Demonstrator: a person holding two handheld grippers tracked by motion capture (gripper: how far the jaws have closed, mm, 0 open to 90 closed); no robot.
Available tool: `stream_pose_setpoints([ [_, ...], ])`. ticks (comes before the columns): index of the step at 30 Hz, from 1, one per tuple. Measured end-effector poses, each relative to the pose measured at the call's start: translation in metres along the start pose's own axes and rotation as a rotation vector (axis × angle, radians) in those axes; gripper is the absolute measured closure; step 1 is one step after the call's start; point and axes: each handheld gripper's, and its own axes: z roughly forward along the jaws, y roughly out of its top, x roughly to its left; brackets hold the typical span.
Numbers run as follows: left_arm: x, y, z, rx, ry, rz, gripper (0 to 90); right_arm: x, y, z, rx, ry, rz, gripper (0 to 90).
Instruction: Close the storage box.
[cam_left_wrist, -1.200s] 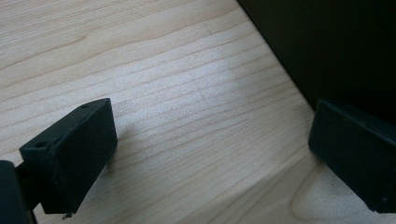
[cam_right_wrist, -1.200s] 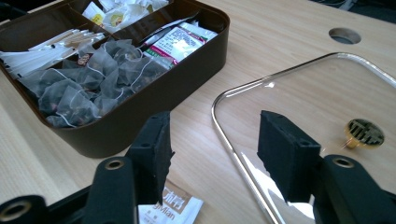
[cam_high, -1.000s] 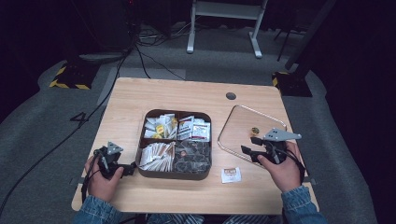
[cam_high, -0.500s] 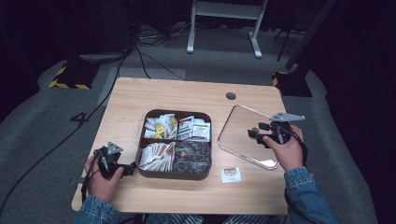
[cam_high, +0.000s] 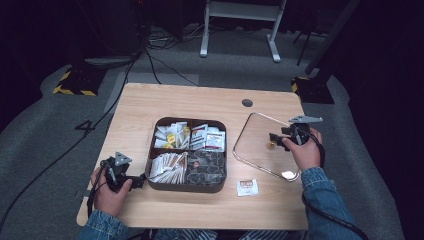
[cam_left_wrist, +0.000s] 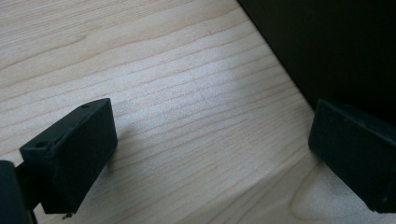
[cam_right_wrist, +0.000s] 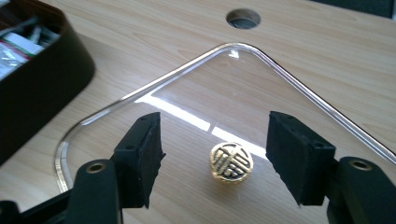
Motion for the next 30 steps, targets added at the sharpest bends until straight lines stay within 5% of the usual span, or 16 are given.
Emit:
stream_pose_setpoints([
  [8,0.0,0.0,0.0,0.001,-0.001,0.003,1.5,-0.015,-0.015,0.026,0.05,-0.025,0.024,37.0],
  [17,0.0,0.0,0.0,0.0,-0.001,0.002,1.5,-0.017,-0.025,0.041,0.061,-0.016,0.046,39.9],
  [26,0.0,0.0,0.0,0.0,-0.001,0.002,1.5,-0.013,-0.035,0.054,0.083,-0.002,0.021,51.5],
  [30,0.0,0.0,0.0,0.0,0.0,0.0,1.5,-0.011,-0.04,0.056,0.042,-0.03,-0.012,58.4],
])
